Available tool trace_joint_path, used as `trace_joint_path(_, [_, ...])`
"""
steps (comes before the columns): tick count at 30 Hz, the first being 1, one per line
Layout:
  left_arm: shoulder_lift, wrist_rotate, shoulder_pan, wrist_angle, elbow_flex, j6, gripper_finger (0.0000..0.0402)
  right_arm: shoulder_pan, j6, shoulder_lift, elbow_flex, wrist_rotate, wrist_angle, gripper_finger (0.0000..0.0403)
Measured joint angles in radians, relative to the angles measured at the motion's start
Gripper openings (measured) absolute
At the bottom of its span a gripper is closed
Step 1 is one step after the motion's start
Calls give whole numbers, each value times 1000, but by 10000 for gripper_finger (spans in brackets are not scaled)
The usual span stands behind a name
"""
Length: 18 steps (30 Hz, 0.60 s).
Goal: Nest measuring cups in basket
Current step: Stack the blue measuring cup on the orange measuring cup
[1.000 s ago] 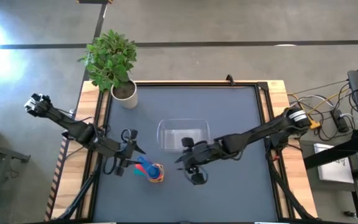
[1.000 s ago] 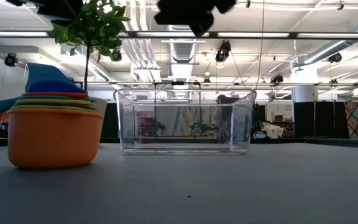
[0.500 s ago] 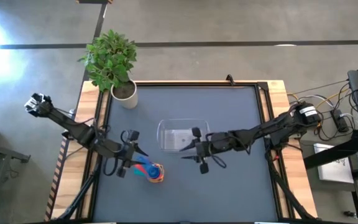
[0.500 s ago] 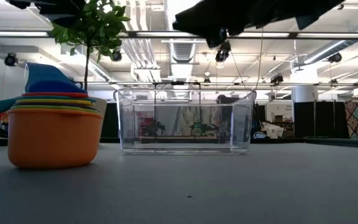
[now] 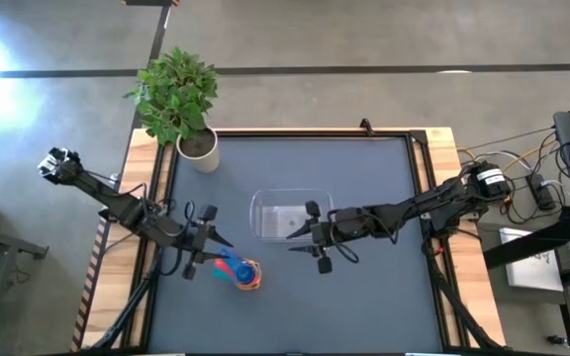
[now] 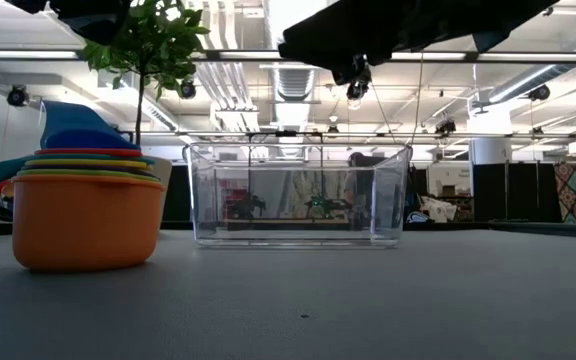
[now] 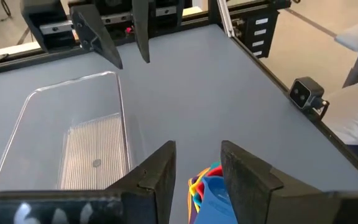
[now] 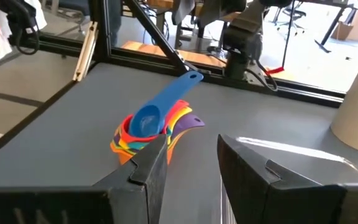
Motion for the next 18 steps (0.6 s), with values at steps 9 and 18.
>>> trace_joint_path(9, [31,2,0,-21,17,32,122,0,-9,0,0,1,8,134])
trace_joint_path(18, [103,2,0,-117,87,-1,200,0,-7,0,0,0,-5,134])
